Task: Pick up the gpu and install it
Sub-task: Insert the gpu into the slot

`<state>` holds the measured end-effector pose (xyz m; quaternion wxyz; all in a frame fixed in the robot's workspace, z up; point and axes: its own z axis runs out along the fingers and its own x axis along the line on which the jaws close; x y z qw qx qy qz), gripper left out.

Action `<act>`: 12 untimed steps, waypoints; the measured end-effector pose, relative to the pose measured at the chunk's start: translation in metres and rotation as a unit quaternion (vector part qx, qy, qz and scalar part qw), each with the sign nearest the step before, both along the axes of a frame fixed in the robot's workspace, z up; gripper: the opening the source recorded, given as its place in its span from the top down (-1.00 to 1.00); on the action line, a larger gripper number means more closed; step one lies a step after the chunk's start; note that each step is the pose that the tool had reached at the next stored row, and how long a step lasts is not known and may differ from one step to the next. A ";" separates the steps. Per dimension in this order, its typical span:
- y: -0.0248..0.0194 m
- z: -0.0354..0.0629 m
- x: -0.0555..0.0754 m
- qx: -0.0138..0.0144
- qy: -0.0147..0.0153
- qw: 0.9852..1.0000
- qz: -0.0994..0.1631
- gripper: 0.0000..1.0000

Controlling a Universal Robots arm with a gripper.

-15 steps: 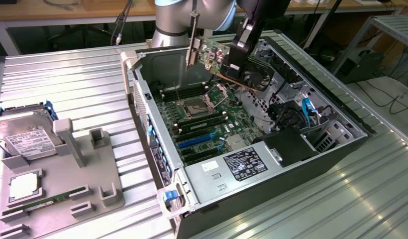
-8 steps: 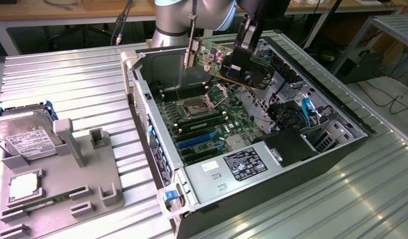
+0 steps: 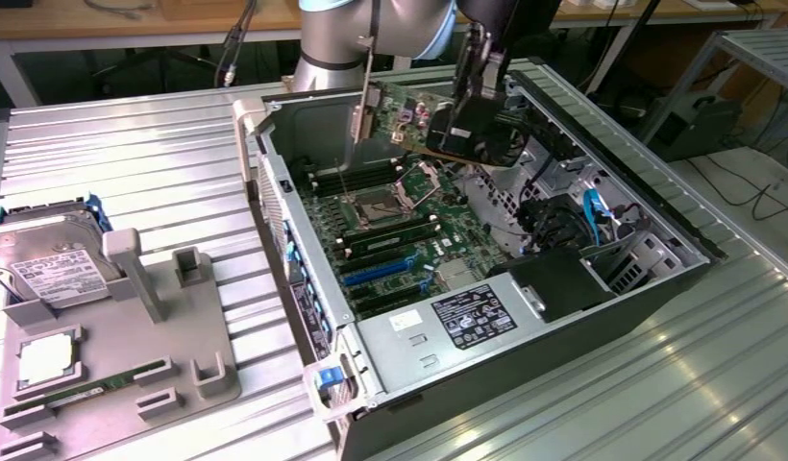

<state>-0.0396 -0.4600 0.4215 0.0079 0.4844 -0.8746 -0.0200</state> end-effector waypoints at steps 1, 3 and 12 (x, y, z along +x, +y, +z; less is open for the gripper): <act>0.0000 0.0000 0.000 0.000 0.000 1.000 0.014 0.43; 0.0000 -0.0001 0.000 0.000 0.000 0.999 0.032 0.43; 0.0000 -0.0002 0.000 0.000 0.000 0.993 0.114 0.43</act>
